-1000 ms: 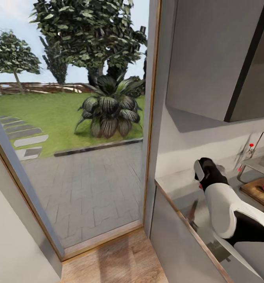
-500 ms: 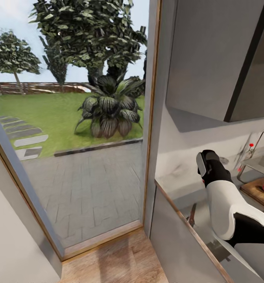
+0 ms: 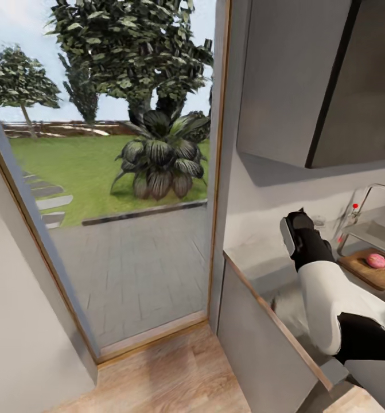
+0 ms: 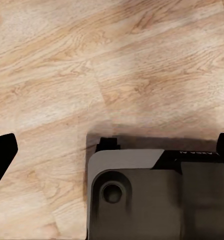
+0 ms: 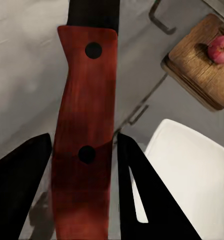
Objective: In the kitchen, take the Vidalia onion out of the sink, dice it on the chopping board with the paring knife, put the diced onion into the bowl on the countertop, then place both the paring knife and the chopping board into the sink.
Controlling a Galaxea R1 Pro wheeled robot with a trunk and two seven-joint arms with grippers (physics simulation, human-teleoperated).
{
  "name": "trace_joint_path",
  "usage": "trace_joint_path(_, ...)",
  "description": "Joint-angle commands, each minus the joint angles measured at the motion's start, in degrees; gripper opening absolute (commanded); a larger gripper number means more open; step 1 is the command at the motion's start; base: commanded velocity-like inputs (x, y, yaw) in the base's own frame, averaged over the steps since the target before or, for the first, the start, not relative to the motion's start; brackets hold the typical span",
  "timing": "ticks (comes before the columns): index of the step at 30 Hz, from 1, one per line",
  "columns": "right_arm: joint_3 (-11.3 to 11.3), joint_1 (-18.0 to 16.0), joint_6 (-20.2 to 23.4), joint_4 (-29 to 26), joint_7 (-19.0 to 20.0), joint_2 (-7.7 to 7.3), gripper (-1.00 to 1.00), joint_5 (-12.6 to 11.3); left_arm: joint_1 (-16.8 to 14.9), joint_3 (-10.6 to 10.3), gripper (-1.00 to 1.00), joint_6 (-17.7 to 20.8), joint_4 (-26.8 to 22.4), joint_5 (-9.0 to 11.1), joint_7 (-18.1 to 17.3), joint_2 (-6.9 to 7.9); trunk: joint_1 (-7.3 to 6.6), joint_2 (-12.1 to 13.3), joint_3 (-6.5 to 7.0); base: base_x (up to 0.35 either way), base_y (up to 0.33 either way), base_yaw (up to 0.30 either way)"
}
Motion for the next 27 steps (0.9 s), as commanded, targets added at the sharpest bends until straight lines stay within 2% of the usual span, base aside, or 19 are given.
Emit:
trace_joint_path(1, 0.71, -0.05, 0.42, -0.64, 0.68, -0.01, -1.00, 0.58, -0.12, -0.18, 1.00, -0.44, 0.27, 0.38, 0.03, -0.02, 0.01, -0.14, -0.14, -0.337, 0.000, 0.000)
trace_joint_path(5, 2.70, -0.05, 0.42, -2.05, 0.97, 0.03, -1.00, 0.58, -0.12, -0.18, 1.00, -0.43, 0.27, 0.38, 0.05, 0.00, 0.01, -0.14, -0.14, -0.337, 0.000, 0.000)
trace_joint_path(10, 7.42, -0.05, 0.42, -2.89, 1.02, 0.06, -1.00, 0.65, -0.12, -0.18, 1.00, -0.43, 0.27, 0.38, 0.11, 0.06, 0.01, -0.14, -0.14, -0.302, -0.104, 0.000)
trace_joint_path(17, 9.63, -0.05, 0.48, -3.14, 1.01, 0.15, -1.00, 0.75, -0.12, -0.18, 1.00, -0.44, 0.27, 0.38, 0.12, 0.07, 0.01, -0.14, -0.14, -0.193, -0.242, 0.000)
trace_joint_path(21, 14.41, -0.05, 0.50, -3.15, 0.97, 0.21, -1.00, 0.82, -0.12, -0.18, 1.00, -0.44, 0.27, 0.38, 0.12, 0.07, 0.01, -0.14, -0.14, -0.072, -0.282, 0.000)
trace_joint_path(24, 19.49, -0.05, 0.51, -3.15, 0.94, 0.24, -1.00, 0.92, -0.12, -0.18, 1.00, -0.44, 0.32, 0.38, 0.12, 0.07, 0.01, -0.14, -0.14, -0.016, -0.294, 0.000)
trace_joint_path(27, 19.99, -0.05, 0.51, -3.15, 0.94, 0.24, -1.00, 0.90, -0.12, -0.18, 1.00, -0.44, 0.33, 0.38, 0.12, 0.04, 0.01, -0.14, -0.14, -0.002, -0.307, 0.000)
